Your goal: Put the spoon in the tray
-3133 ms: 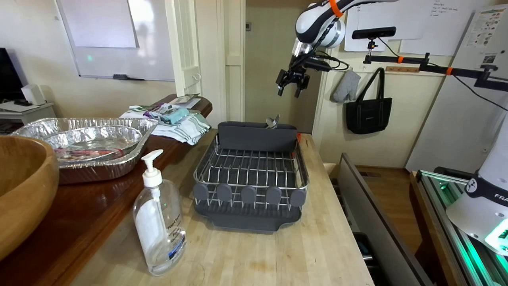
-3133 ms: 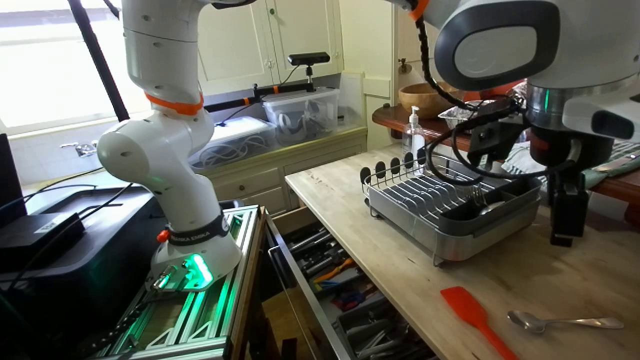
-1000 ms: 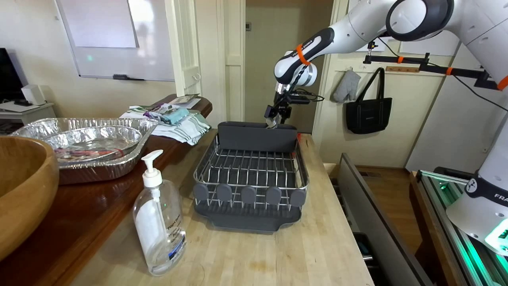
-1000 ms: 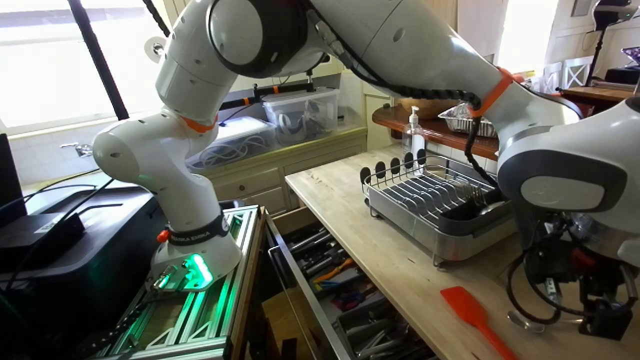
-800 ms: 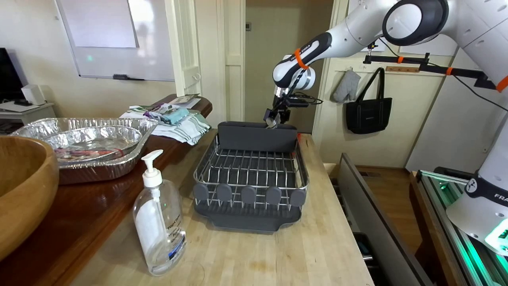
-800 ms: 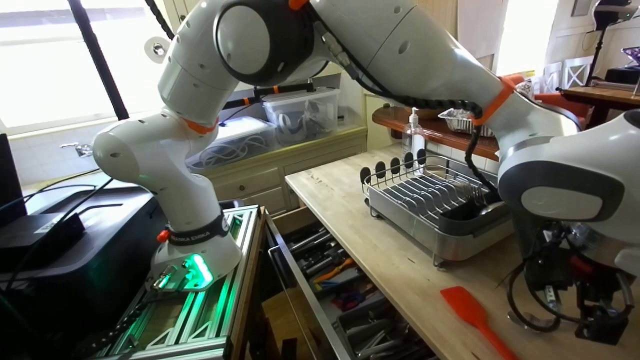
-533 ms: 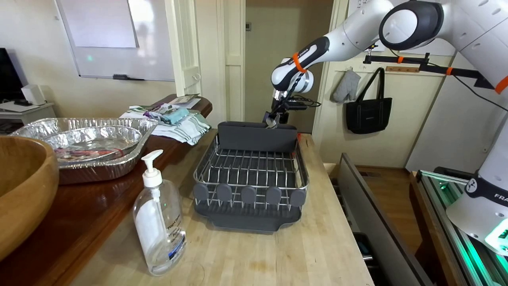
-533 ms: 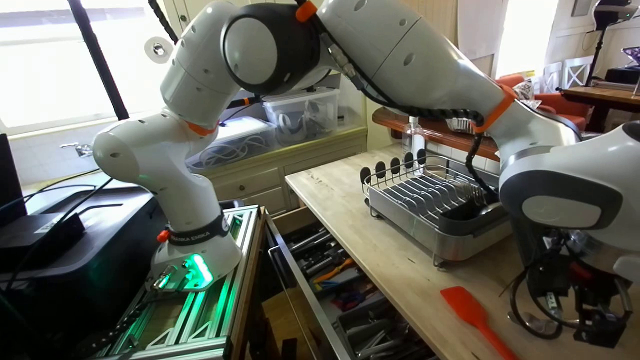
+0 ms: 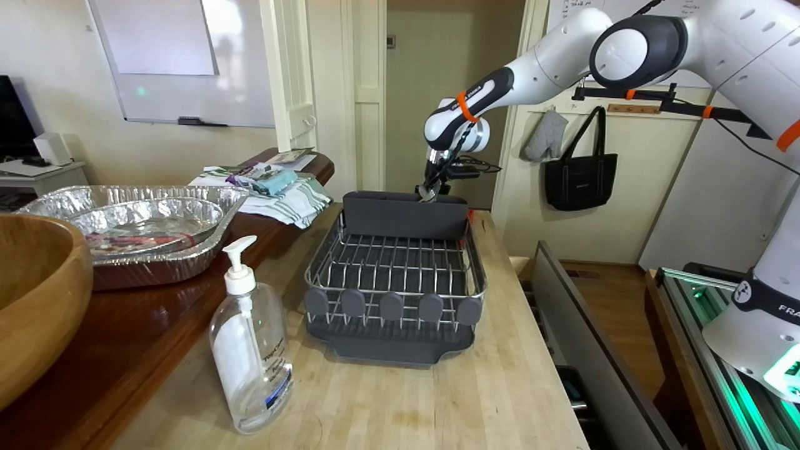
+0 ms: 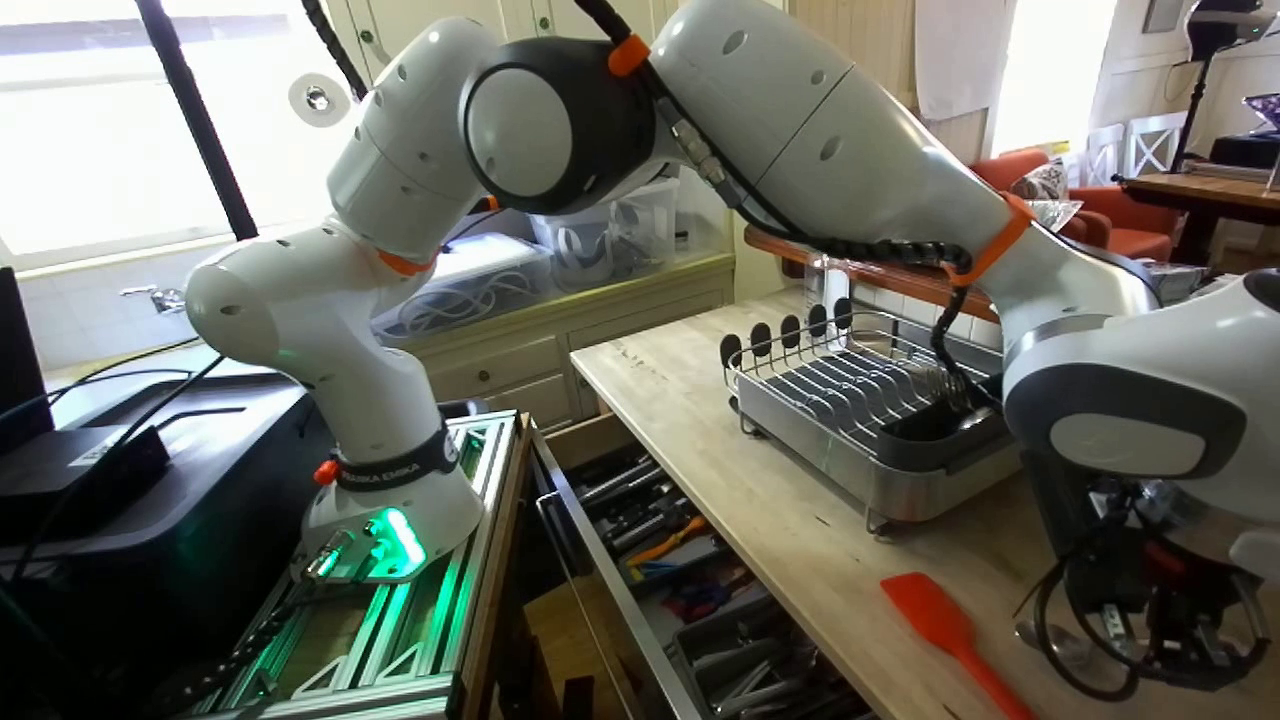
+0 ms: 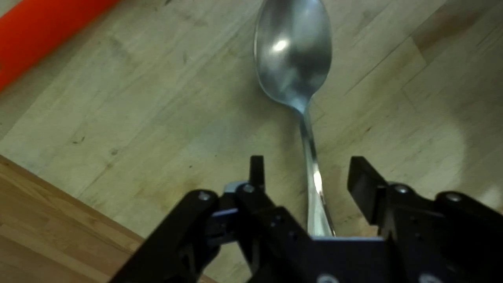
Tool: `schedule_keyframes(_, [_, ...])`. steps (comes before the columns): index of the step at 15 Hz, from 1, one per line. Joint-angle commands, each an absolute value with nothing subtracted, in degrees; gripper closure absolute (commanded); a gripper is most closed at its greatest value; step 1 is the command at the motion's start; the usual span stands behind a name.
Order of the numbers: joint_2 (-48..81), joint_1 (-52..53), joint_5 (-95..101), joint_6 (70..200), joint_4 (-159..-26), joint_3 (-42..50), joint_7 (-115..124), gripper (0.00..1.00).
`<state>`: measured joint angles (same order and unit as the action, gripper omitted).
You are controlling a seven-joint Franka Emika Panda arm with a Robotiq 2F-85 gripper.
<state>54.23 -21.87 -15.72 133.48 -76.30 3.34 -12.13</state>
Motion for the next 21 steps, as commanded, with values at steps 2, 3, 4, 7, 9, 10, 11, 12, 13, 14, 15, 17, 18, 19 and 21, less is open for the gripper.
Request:
schedule_keyframes(2, [56.68, -22.47, -13.67, 132.33, -73.05, 2.64, -12.73, 0.79])
schedule_keyframes(3, [56.76, -22.50, -13.52, 132.28, -72.86, 2.59, -12.80, 0.86])
schedule_keyframes(4, [56.87, -22.54, -13.37, 132.09, -72.63, 2.52, -12.86, 0.95])
schedule_keyframes(7, [57.09, -22.55, -12.94, 131.92, -72.20, 2.46, -12.90, 1.00])
schedule_keyframes(9, [57.10, -22.57, -12.74, 131.67, -72.14, 2.45, -12.97, 1.00])
schedule_keyframes(10, [57.10, -22.56, -12.63, 131.49, -72.13, 2.47, -12.96, 1.00])
schedule_keyframes(11, [57.10, -22.55, -12.55, 131.34, -72.11, 2.49, -12.94, 1.00])
schedule_keyframes(12, [57.15, -22.56, -12.47, 131.02, -71.98, 2.52, -12.88, 1.00])
schedule_keyframes(13, [57.15, -22.55, -12.39, 130.83, -71.95, 2.53, -12.87, 1.00])
schedule_keyframes(14, [57.13, -22.57, -12.34, 130.56, -71.92, 2.51, -12.90, 1.00])
schedule_keyframes(15, [57.11, -22.58, -12.30, 130.33, -71.88, 2.50, -12.92, 1.00])
schedule_keyframes(17, [56.92, -22.65, -12.26, 130.02, -71.88, 2.42, -13.08, 1.00])
schedule_keyframes(18, [56.72, -22.68, -12.28, 129.95, -71.95, 2.39, -13.12, 1.00])
schedule_keyframes(19, [56.34, -22.75, -12.31, 130.00, -72.23, 2.32, -13.34, 1.00])
schedule_keyframes(21, [55.79, -22.92, -12.37, 129.87, -72.41, 2.17, -13.81, 1.00])
